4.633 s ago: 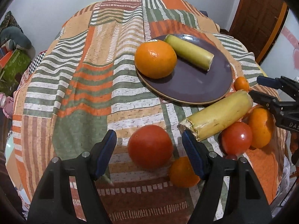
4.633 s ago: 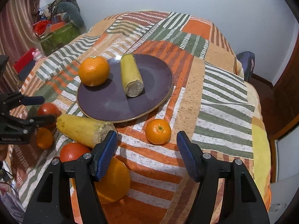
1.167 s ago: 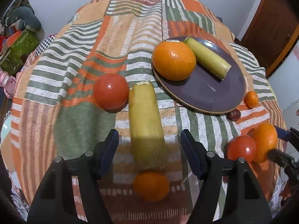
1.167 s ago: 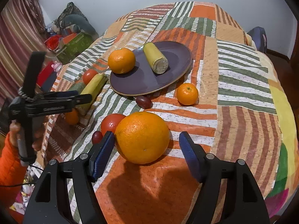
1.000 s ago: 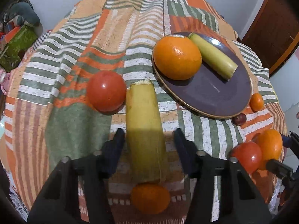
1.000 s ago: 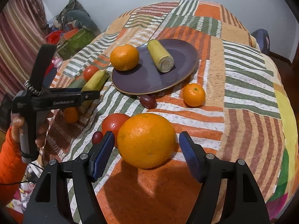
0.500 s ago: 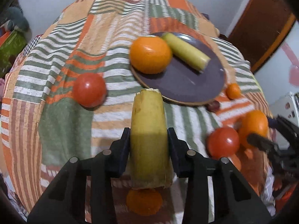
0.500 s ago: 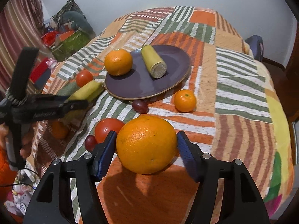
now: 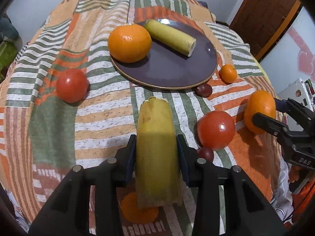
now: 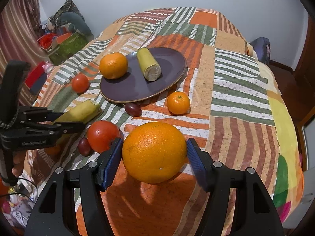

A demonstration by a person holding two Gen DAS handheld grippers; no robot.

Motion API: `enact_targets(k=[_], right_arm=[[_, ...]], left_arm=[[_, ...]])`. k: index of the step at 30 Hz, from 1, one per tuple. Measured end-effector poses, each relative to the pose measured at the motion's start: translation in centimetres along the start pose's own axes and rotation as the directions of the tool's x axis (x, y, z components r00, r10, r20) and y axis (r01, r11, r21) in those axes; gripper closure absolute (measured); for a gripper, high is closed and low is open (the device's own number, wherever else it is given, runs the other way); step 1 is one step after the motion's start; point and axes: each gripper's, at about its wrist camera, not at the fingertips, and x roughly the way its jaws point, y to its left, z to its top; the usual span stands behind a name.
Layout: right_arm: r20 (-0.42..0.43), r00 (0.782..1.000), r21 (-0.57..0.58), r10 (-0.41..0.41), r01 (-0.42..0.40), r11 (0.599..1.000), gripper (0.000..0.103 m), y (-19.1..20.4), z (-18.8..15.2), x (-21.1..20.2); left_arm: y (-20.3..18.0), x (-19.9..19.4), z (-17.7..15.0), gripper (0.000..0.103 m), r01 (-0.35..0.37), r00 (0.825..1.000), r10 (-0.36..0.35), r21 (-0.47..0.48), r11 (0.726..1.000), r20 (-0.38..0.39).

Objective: Organize fruits
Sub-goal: 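Lower the corn cob onto the purple plate with the left gripper while the right gripper places the orange there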

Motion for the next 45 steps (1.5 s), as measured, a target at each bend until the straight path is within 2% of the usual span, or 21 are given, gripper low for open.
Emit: enact_targets(k=[2, 11, 21, 28, 37, 45], right_arm=[[-0.002, 1.0, -0.004, 0.001, -0.001, 1.0, 0.041, 0.0, 0.0, 0.0], [0.024, 1.0, -0.012, -0.009, 0.009, 1.0, 0.041, -0.1, 0.2, -0.3], [0.093, 0.995, -0.045, -0.03, 0.035, 0.998, 0.041, 0.0, 2.4, -1.5], [0.146, 0.988, -0.069, -0.043, 0.054, 0.996, 0.041, 0.1, 4.7, -1.8], [0.179, 0.982, -0.074, -0.054, 0.068, 0.995, 0.041, -0.5, 7.2, -1.1], [0.181, 0.981, -0.066, -0.069, 0.082, 0.994, 0.041, -1.5, 9.5, 0.6]], left_arm=[[-0.1, 0.7, 0.4, 0.064, 0.002, 1.0, -0.002, 0.002, 1.0, -0.012], [-0.2, 0.3, 0.6, 0.065, -0.005, 1.0, 0.004, 0.018, 1.0, 0.023], [0.2, -3.9, 2.4, 0.065, 0.024, 0.989, -0.023, -0.004, 1.0, 0.149], [-0.2, -4.7, 4.9, 0.065, 0.045, 0.978, -0.04, -0.021, 0.999, 0.204], [-1.0, -3.7, 7.5, 0.065, 0.037, 0.974, -0.032, -0.019, 0.999, 0.222], [-0.9, -1.0, 9.4, 0.065, 0.043, 0.981, -0.035, -0.036, 0.998, 0.192]])
